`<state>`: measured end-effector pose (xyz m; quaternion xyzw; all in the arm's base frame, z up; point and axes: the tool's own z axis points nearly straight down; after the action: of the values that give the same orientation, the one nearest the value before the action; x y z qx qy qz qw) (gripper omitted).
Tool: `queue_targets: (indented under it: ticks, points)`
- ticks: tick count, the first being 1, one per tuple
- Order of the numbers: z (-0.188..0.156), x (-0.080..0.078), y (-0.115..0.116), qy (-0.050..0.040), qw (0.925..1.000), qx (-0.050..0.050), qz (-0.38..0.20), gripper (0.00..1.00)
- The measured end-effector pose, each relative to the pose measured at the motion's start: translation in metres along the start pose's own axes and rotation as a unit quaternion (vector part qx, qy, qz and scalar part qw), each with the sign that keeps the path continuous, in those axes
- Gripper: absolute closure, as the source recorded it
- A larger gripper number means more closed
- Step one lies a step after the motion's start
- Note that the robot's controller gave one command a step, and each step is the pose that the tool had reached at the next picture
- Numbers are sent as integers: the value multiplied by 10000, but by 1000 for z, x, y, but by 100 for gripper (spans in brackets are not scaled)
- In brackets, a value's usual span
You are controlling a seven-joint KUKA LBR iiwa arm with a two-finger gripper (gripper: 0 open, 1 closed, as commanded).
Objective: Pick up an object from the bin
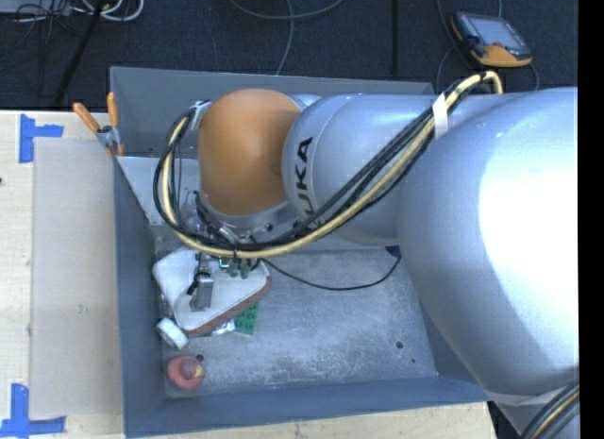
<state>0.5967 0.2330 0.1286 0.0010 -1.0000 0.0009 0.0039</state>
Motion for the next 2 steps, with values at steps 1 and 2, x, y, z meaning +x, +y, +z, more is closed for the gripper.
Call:
queue_targets:
  ticks: [1, 2]
  points:
    - [47, 62, -42, -123, 9994, -47, -309, 0]
    - [56, 9, 17, -92, 9998, -34, -184, 0]
